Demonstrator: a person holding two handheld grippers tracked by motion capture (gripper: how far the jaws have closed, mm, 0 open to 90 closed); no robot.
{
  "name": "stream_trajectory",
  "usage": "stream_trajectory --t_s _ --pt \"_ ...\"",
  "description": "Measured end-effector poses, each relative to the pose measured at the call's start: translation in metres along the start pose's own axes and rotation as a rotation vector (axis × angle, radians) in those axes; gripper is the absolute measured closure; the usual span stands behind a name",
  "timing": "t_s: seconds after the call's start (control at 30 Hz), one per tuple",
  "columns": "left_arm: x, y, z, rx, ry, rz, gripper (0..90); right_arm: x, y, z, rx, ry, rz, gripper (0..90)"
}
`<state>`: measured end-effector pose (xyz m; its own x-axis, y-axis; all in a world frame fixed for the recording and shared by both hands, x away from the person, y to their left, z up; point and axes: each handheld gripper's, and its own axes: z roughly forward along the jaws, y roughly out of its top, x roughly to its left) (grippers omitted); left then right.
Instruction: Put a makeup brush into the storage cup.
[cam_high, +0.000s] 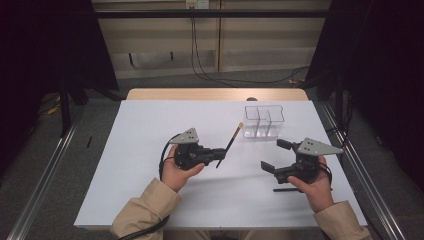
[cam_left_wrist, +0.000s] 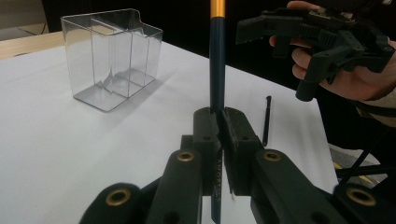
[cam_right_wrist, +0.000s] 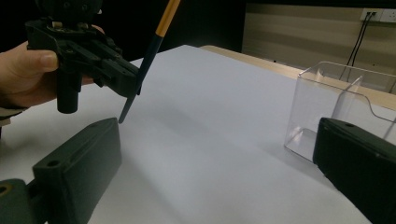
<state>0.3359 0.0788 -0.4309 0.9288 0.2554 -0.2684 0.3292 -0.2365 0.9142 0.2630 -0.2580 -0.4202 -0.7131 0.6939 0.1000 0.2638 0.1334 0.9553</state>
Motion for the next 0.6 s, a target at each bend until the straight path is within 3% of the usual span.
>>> stream_trajectory --t_s 0.6 --pt "0.0 -0.001 0.005 0.008 -0.009 0.009 84.7 0.005 0.013 0.025 -0.026 0.043 0.015 8.6"
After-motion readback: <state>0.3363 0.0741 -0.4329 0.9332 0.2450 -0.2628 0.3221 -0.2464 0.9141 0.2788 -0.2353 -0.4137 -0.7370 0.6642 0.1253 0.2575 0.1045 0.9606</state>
